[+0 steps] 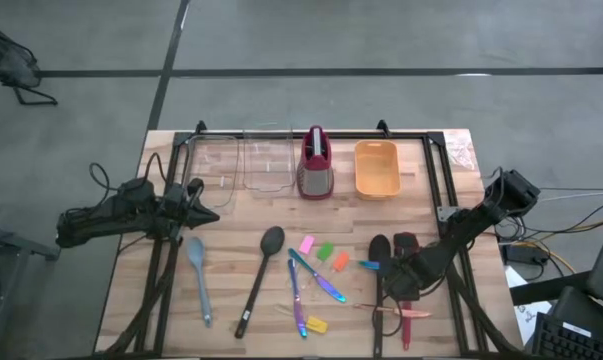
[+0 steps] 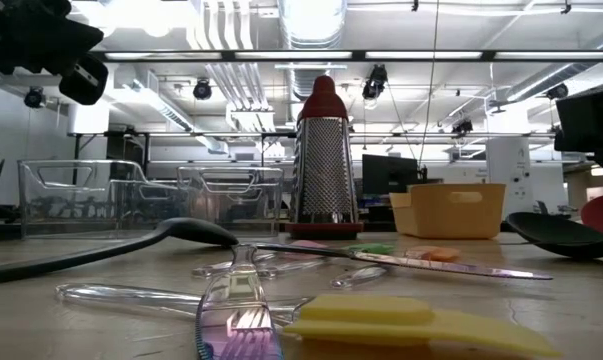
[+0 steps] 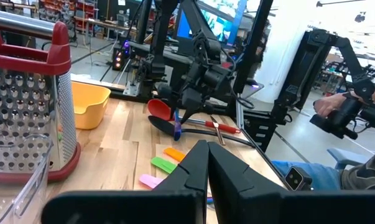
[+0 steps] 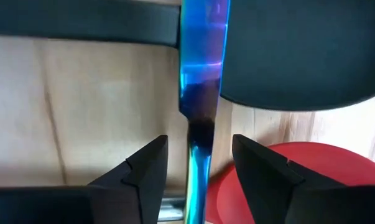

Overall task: Pick & Place Kitchen Items
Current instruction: Put the top right blue knife into the yellow bin

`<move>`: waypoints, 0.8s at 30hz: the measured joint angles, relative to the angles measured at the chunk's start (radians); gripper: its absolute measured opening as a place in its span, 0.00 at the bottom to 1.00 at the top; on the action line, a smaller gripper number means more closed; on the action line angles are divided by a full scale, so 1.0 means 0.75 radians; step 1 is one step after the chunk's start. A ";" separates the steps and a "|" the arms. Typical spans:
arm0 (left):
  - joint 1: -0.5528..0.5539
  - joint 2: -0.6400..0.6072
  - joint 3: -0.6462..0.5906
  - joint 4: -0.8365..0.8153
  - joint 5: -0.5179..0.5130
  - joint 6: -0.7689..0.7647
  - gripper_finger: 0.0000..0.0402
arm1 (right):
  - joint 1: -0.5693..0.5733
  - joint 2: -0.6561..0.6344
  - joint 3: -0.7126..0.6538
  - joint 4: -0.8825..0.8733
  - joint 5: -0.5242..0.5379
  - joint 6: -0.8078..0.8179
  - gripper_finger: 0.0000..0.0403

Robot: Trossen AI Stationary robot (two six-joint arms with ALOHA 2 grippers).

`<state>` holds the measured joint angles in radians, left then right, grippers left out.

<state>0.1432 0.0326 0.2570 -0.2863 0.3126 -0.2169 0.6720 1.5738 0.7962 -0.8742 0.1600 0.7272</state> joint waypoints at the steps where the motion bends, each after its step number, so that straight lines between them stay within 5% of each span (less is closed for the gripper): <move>1: 0.000 0.000 0.000 0.000 0.000 0.000 0.03 | 0.000 0.000 -0.003 0.000 0.000 0.000 0.45; 18: 0.000 0.000 0.000 0.000 0.000 0.000 0.03 | -0.001 -0.002 -0.007 0.034 -0.001 0.008 0.12; 24: -0.001 0.000 0.000 0.000 0.000 -0.001 0.03 | -0.003 -0.002 -0.007 0.032 -0.004 0.008 0.10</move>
<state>0.1429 0.0326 0.2573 -0.2863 0.3126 -0.2173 0.6695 1.5723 0.7912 -0.8502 0.1574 0.7329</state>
